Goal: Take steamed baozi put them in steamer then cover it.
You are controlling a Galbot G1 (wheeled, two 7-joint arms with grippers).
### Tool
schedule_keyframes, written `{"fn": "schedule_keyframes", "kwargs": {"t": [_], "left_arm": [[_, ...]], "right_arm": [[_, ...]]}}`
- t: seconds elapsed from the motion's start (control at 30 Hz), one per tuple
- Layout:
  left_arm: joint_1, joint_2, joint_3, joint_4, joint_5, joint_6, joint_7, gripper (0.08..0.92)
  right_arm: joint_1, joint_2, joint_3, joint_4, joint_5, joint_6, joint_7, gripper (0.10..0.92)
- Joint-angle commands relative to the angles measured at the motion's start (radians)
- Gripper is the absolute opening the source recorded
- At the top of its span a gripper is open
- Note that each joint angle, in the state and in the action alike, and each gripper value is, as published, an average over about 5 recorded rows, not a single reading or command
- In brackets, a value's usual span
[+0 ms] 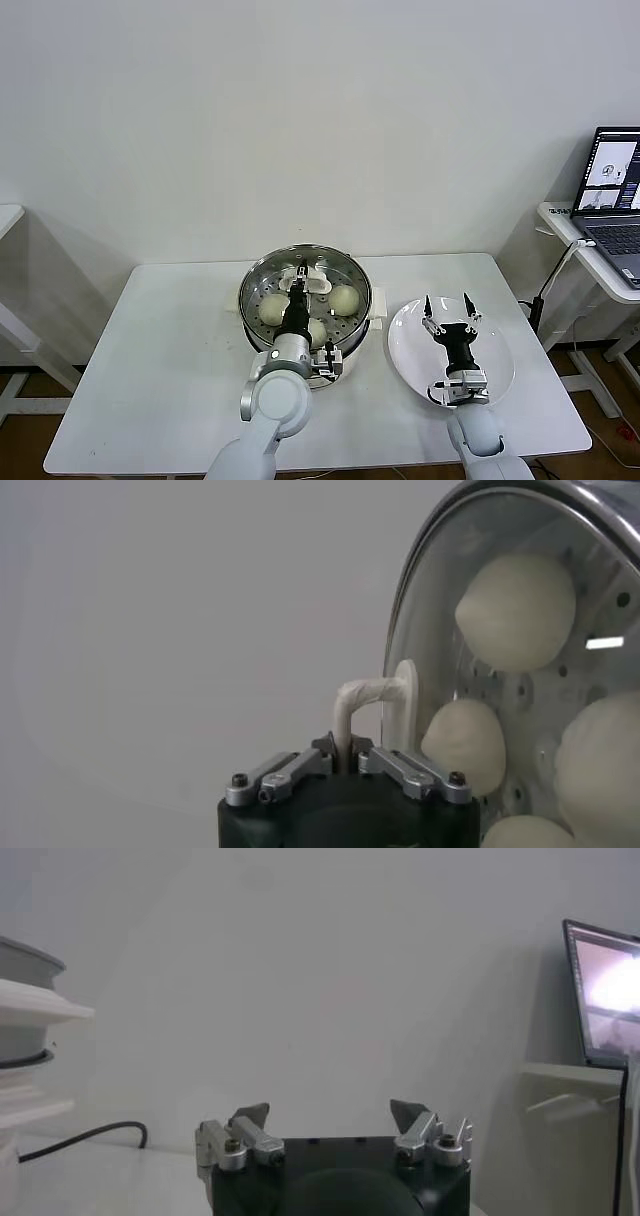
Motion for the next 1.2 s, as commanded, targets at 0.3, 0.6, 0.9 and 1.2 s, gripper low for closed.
{"fn": "schedule_keyframes", "kwargs": {"t": [0.3,0.6,0.9,1.2], "left_arm": [[0.059,0.079,0.021,-0.164,-0.053,0.012,-0.004,0.588],[0.159,0.227,-0.011,-0.367,-0.199,0.008,-0.018,0.805],[0.293,0.298,-0.331,-0.467,-0.859,-0.120,-0.328,0.823],[0.340,0.314,-0.642,-0.095,-1.594,-0.509,-0.305,0.823]], "right_arm": [[-0.006,-0.002,-0.004,0.012,-0.001,-0.003,-0.001,0.823],[-0.011,-0.007,-0.020,0.055,0.028,-0.064,0.046,0.823],[-0.067,-0.042,-0.030,0.170,0.159,-0.206,0.055,0.823],[-0.128,-0.068,-0.013,0.232,0.216,-0.213,0.036,0.823]]}}
